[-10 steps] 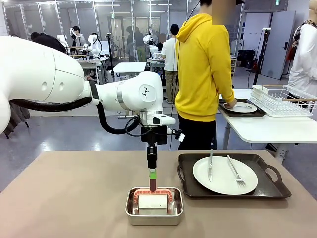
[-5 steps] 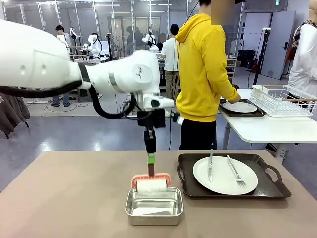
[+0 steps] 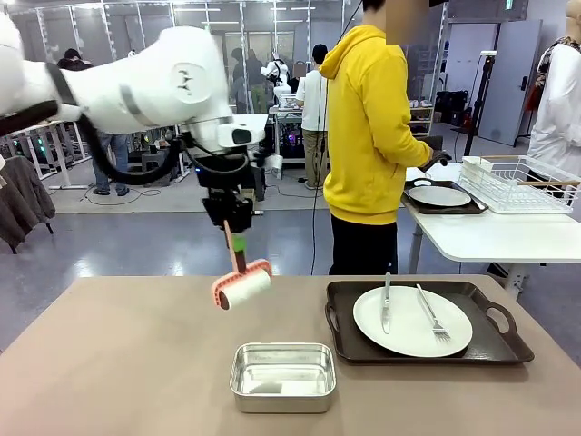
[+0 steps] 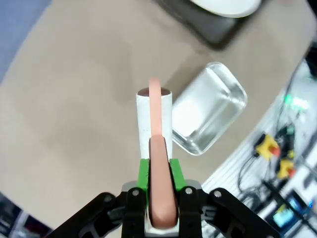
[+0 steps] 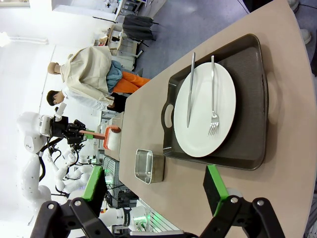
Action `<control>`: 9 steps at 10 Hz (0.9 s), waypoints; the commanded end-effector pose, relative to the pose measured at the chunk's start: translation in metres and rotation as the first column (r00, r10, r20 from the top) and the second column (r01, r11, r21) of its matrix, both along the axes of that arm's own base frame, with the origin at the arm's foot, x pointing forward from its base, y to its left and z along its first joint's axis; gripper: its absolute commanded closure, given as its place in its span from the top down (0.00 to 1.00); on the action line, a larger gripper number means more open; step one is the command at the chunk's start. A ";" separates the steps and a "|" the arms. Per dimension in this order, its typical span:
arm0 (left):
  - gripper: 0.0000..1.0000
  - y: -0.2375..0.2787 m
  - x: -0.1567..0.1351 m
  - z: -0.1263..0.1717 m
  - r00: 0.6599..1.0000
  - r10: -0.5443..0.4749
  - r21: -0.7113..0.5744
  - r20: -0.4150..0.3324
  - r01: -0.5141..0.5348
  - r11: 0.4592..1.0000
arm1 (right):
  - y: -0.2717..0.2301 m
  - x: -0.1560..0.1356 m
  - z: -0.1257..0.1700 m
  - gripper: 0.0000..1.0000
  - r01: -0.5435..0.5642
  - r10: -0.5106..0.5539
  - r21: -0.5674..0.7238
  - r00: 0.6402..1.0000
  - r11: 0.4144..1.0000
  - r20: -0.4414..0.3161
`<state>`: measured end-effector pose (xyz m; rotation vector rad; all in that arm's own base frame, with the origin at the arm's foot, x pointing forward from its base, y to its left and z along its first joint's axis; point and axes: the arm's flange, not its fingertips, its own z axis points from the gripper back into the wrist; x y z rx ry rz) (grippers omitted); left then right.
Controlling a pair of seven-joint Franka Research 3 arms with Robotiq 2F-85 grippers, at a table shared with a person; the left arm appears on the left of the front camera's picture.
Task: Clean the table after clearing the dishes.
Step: When the left (or right) Handle tray is removed, use the left hand (or right hand) to clean the left (or right) side of the table with the Lint Roller.
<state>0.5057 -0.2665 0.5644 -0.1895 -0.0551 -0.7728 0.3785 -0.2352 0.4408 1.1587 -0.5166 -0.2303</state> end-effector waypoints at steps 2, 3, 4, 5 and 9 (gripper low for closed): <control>0.09 0.044 -0.018 -0.021 0.935 0.328 0.003 0.135 -0.331 0.944 | 0.001 -0.001 0.002 1.00 -0.001 0.001 0.000 1.000 1.000 0.005; 0.09 0.048 -0.016 -0.023 0.938 0.315 0.022 0.147 -0.322 0.947 | 0.001 -0.001 0.002 1.00 -0.001 0.001 0.000 1.000 1.000 0.005; 0.09 0.048 -0.018 -0.024 0.970 0.175 0.093 0.169 -0.192 0.977 | 0.001 -0.001 0.002 1.00 -0.001 0.001 0.000 1.000 1.000 0.005; 0.09 0.043 -0.018 -0.020 0.976 0.072 0.111 0.204 -0.096 0.989 | 0.001 -0.001 0.002 1.00 -0.001 0.001 0.000 1.000 1.000 0.005; 0.09 0.055 -0.007 -0.020 0.952 0.278 0.026 0.128 -0.283 0.959 | 0.001 -0.001 0.002 1.00 -0.001 0.001 0.000 1.000 1.000 0.005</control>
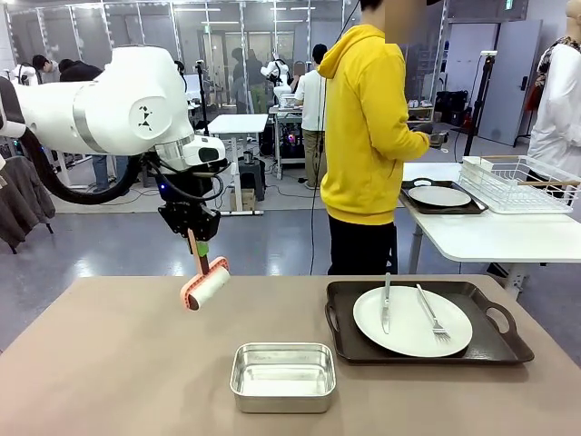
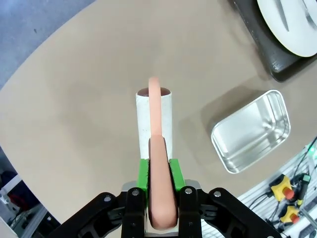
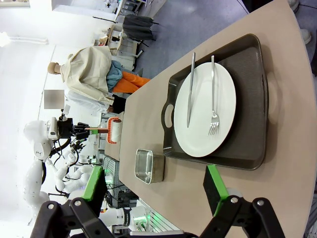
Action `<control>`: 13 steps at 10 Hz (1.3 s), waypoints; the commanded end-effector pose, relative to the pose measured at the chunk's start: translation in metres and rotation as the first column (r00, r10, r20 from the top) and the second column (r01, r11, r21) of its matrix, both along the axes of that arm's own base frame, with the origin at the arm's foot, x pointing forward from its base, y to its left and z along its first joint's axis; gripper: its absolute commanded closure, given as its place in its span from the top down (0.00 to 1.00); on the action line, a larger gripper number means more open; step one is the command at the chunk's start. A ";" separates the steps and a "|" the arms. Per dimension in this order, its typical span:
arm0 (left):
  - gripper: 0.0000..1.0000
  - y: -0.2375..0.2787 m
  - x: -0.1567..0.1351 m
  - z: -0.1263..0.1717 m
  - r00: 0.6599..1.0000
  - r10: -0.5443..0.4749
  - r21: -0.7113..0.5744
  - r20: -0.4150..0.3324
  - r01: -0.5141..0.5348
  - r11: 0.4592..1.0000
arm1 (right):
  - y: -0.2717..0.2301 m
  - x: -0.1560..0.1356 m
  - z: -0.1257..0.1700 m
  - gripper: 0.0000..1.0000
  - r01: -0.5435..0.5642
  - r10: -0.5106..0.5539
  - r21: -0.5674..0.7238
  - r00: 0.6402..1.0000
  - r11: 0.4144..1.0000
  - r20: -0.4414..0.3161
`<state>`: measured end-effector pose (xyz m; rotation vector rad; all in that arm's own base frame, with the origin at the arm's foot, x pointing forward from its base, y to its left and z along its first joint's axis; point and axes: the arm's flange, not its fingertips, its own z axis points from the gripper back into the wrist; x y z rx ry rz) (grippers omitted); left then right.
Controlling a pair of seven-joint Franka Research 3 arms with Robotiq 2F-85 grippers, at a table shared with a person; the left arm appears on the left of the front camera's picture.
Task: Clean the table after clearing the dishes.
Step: When the left (or right) Handle tray is removed, use the left hand (or right hand) to clean the left (or right) side of the table with the Lint Roller.
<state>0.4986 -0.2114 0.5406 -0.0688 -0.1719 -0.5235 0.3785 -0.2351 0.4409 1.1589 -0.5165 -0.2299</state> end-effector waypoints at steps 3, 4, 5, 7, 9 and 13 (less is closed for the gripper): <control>0.21 0.014 0.011 -0.011 0.996 0.079 -0.091 -0.028 -0.082 0.993 | 0.001 -0.001 0.002 1.00 0.000 0.000 0.000 1.000 1.000 0.005; 0.21 0.028 0.011 -0.022 0.991 0.125 -0.127 -0.041 -0.130 0.983 | 0.001 -0.001 0.002 1.00 0.000 0.000 0.000 1.000 1.000 0.005; 0.21 0.039 0.006 -0.032 0.983 0.177 -0.162 -0.042 -0.181 0.970 | 0.001 -0.001 0.002 1.00 0.000 0.000 0.000 1.000 1.000 0.005; 0.21 0.058 -0.006 -0.059 0.975 0.217 -0.229 -0.045 -0.221 0.948 | 0.001 -0.001 0.002 1.00 0.000 0.000 0.000 1.000 1.000 0.005; 0.21 0.078 -0.005 -0.082 0.951 0.298 -0.343 -0.083 -0.308 0.887 | 0.001 -0.001 0.002 1.00 0.000 0.000 0.000 1.000 1.000 0.005; 0.21 0.105 0.003 -0.120 0.916 0.370 -0.440 -0.154 -0.399 0.804 | 0.001 -0.001 0.002 1.00 0.000 0.000 0.000 1.000 1.000 0.005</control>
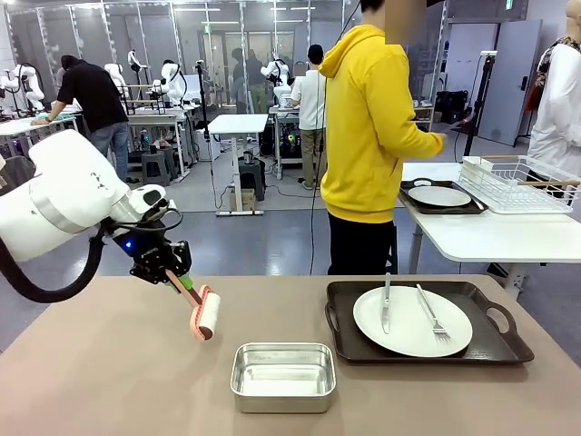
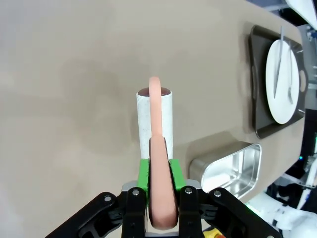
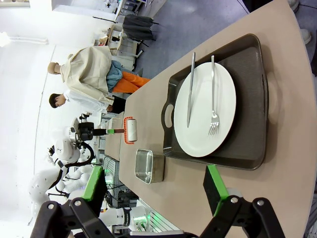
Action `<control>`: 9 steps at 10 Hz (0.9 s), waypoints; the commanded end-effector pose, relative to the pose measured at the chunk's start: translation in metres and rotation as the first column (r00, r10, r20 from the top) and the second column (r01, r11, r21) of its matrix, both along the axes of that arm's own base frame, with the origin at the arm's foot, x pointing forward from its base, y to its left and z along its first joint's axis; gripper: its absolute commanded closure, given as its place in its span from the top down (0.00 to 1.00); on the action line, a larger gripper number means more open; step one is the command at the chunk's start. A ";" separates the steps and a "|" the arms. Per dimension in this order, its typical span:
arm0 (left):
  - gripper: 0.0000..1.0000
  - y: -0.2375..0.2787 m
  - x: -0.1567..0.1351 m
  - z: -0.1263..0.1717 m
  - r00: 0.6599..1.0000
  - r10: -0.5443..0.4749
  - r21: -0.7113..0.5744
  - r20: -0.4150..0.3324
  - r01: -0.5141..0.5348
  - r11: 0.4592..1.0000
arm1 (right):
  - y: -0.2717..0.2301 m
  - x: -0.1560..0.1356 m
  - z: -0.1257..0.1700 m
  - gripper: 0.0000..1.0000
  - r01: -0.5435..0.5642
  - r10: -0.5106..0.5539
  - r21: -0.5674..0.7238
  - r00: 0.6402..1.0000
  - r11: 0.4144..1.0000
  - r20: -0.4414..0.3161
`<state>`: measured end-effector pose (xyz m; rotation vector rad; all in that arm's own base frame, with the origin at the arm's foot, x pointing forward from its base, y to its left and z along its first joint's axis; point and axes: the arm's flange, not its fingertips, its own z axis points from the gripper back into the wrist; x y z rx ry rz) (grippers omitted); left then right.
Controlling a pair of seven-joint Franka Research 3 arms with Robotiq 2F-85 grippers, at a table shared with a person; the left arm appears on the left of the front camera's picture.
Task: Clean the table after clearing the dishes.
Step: When the left (or right) Handle tray is removed, use the left hand (or right hand) to clean the left (or right) side of the table with the Lint Roller.
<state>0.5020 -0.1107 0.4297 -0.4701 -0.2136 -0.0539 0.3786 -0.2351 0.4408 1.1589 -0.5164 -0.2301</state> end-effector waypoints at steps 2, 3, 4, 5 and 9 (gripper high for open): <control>0.21 0.014 0.004 -0.026 1.000 -0.019 -0.123 -0.008 0.018 0.992 | 0.001 -0.001 0.002 1.00 0.000 0.000 0.000 1.000 1.000 0.005; 0.21 0.024 0.010 -0.037 0.999 -0.030 -0.157 -0.043 0.023 0.987 | 0.001 -0.001 0.002 1.00 0.000 0.000 0.000 1.000 1.000 0.005; 0.21 0.033 0.014 -0.047 0.997 -0.029 -0.170 -0.066 0.018 0.985 | 0.001 -0.001 0.002 1.00 0.000 0.000 0.000 1.000 1.000 0.005; 0.21 0.039 0.016 -0.051 0.995 -0.024 -0.177 -0.101 0.006 0.984 | 0.001 -0.001 0.002 1.00 0.000 0.000 0.000 1.000 1.000 0.005; 0.21 0.052 0.029 -0.069 0.977 -0.003 -0.168 -0.212 -0.033 0.985 | 0.001 -0.001 0.002 1.00 0.000 0.000 0.000 1.000 1.000 0.005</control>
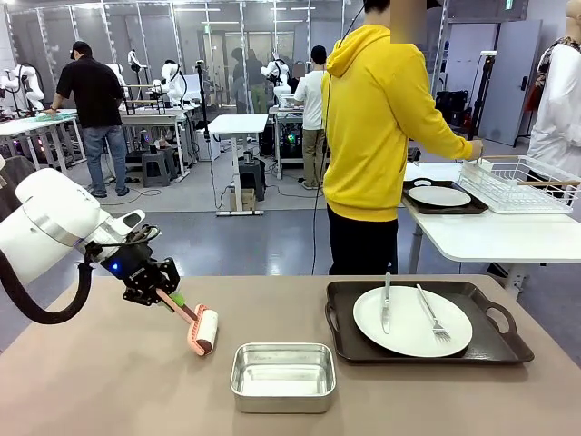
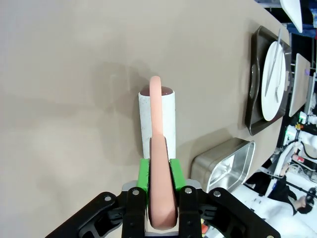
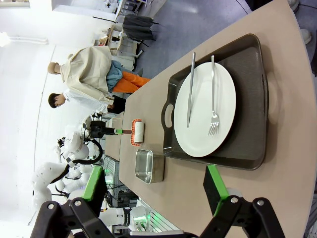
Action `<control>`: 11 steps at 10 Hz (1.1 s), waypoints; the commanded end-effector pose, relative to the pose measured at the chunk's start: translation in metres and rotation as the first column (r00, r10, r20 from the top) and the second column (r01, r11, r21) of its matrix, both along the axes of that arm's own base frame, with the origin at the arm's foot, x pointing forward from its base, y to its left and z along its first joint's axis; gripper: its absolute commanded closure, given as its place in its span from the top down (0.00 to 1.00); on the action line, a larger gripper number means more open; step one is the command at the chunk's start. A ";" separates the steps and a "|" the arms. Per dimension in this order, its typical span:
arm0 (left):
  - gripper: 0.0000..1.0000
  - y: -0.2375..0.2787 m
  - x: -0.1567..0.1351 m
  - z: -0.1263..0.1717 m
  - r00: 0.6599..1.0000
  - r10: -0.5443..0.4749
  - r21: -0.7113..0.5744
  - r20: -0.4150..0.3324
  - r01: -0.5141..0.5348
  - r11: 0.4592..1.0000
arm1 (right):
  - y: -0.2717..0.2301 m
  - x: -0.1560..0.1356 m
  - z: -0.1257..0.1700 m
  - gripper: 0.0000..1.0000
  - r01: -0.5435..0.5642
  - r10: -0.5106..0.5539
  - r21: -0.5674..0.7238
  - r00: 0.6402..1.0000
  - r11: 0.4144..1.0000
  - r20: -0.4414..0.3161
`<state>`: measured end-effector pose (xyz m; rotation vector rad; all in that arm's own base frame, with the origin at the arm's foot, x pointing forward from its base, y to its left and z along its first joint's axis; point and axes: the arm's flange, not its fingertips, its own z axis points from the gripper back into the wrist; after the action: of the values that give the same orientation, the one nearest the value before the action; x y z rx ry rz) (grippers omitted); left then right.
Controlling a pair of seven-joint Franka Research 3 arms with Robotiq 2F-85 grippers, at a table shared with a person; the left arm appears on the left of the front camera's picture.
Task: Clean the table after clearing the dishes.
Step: When the left (or right) Handle tray is removed, use the left hand (or right hand) to clean the left (or right) side of the table with the Lint Roller.
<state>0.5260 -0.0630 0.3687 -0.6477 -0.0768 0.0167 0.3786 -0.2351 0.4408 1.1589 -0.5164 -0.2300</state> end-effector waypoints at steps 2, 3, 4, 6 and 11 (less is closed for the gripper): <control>0.21 0.011 0.011 -0.014 0.997 -0.022 0.014 -0.069 0.023 1.000 | 0.001 -0.001 0.002 1.00 0.000 0.000 0.000 1.000 1.000 0.005; 0.21 0.013 0.011 -0.015 0.997 -0.025 0.025 -0.070 0.027 0.999 | 0.001 -0.001 0.002 1.00 0.000 0.000 0.000 1.000 1.000 0.005; 0.21 0.018 0.008 -0.017 0.997 -0.028 0.038 -0.068 0.030 0.999 | 0.001 -0.001 0.002 1.00 0.000 0.000 0.000 1.000 1.000 0.005; 0.21 0.036 0.003 -0.020 0.999 -0.006 0.023 -0.045 0.007 1.000 | 0.001 -0.001 0.002 1.00 0.000 0.000 0.000 1.000 1.000 0.005; 0.21 0.099 -0.027 -0.025 0.997 0.041 0.108 -0.062 -0.034 0.994 | 0.001 -0.001 0.002 1.00 0.000 0.000 0.000 1.000 1.000 0.005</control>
<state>0.5184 0.0197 0.3664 -0.6295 -0.0587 0.0889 0.3785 -0.2352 0.4408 1.1589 -0.5166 -0.2302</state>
